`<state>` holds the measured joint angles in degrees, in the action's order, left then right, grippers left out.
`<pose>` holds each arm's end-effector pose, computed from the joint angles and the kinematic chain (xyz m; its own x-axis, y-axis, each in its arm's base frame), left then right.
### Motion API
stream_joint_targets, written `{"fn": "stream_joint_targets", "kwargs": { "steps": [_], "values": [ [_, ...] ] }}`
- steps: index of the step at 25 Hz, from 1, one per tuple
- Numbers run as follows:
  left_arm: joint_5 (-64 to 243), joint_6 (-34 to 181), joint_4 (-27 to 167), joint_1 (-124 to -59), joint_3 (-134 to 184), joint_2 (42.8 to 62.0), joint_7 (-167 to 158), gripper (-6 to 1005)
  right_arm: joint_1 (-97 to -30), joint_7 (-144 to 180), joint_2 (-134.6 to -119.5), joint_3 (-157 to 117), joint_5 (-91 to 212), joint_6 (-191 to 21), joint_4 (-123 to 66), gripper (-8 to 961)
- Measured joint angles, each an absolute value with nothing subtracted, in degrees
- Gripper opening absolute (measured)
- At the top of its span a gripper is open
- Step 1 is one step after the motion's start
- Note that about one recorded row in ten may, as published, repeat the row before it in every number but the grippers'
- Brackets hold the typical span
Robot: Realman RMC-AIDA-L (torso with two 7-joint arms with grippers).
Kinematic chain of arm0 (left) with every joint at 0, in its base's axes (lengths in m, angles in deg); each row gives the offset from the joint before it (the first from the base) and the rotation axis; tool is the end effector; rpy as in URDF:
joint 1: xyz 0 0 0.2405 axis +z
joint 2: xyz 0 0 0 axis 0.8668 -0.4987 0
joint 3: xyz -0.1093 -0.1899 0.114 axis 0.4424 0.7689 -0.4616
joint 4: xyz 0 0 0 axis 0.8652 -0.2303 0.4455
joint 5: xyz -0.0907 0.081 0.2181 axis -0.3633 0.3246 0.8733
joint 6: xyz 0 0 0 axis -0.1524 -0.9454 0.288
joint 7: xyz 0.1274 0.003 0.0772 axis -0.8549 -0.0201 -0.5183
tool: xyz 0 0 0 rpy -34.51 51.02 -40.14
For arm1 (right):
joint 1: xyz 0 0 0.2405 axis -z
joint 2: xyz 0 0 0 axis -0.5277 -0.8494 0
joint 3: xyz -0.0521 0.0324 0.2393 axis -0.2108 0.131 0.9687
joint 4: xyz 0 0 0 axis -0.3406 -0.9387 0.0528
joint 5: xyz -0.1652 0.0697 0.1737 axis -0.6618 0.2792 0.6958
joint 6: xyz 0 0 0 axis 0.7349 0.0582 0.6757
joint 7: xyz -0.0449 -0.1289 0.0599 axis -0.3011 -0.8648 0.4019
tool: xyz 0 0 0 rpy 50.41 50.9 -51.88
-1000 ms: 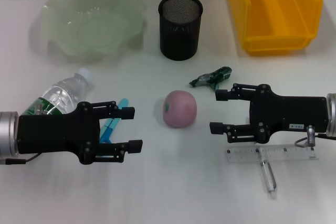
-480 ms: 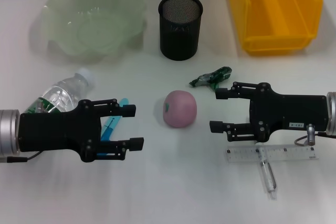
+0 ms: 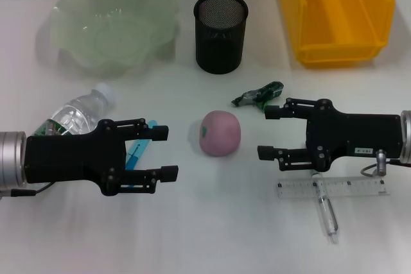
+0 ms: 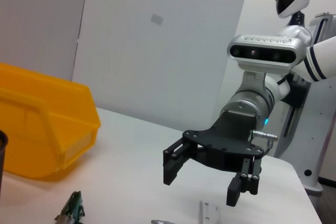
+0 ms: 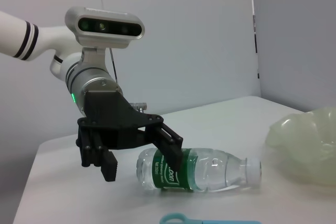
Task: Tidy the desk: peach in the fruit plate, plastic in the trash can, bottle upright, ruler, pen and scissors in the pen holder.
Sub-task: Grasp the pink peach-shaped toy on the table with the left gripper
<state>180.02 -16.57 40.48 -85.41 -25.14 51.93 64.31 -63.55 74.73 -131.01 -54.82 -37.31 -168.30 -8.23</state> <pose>-0.2858 0.3092 -0.0099 0.8091 0.2666 0.5237 0.2999 -0.9537 0.0221 0.2822 0.3316 -0.0331 0.8346 -0.1692 -0.5242 -0.2604 -0.9598 -0.1049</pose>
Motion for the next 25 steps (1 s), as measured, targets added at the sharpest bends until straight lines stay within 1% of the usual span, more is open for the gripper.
{"fn": "stream_joint_targets", "kwargs": {
  "steps": [17,22,25],
  "values": [
    [179.93,-16.54,40.48,-85.91,-25.1,52.13,64.71,746,-63.67,74.89,-130.82,-54.9,-37.42,-167.84,-8.23,749],
    [179.93,-16.45,40.24,-86.86,-23.56,52.57,66.11,737,-63.28,75.06,-130.8,-54.82,-37.58,-167.94,-8.23,746],
    [179.93,-15.73,38.79,-88.55,-22.34,53.01,68.28,732,-62.81,75.08,-130.66,-54.82,-37.45,-168.03,-8.23,745]
  ]
}}
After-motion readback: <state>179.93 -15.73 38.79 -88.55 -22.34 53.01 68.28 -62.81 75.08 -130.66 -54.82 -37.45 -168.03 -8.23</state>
